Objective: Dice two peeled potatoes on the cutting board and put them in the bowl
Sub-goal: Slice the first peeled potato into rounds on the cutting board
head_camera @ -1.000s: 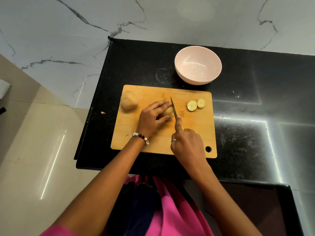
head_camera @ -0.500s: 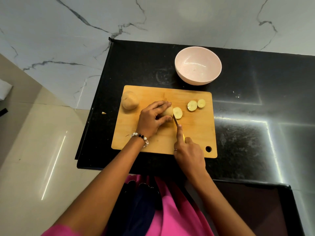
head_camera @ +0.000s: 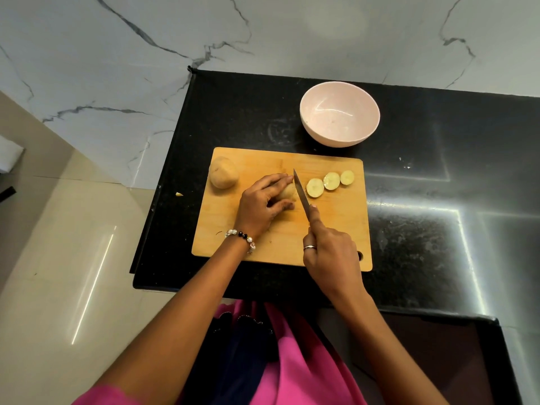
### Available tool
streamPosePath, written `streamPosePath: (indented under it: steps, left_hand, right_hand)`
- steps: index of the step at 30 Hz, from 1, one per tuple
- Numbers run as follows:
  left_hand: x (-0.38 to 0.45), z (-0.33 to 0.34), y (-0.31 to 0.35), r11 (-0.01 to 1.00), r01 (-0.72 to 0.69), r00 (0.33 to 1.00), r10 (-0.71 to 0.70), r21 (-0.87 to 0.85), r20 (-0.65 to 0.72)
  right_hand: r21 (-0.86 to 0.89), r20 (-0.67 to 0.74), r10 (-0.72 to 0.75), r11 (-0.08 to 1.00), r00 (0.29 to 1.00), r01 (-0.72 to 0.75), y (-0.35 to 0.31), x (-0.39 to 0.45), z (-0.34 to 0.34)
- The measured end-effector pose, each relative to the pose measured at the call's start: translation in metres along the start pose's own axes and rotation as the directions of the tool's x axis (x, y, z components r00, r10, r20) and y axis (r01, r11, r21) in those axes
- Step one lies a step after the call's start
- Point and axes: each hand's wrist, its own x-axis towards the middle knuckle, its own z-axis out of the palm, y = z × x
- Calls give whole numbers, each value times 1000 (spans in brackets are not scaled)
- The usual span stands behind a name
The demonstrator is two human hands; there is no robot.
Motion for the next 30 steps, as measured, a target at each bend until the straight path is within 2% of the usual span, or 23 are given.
streamPosePath:
  steps: [9,14,21,27,30]
  left_hand:
    - [0,0,-1,1000,-13,1000,13,-2,1]
    - [0,0,0,1000,-16,1000,16,-3,-9]
    - [-2,2,-3,1000,-11,1000,11,-12,-20]
    - [-2,2,-2,1000,-10,999,9,-29,-34]
    - [-2,2,-1,999,-10,999,9,-36,-45]
  right_hand:
    - [-50,20,34,998,999,-33,-4,12,7]
    - [-224,55,54,974,997,-40,-14,11,14]
    - [-344,97,90,938,991,-51,-17,17,27]
    - [-335,168,124,940,978,-62,-14,7,28]
    - [-308,173,84,951,981,-27,-10,-13,34]
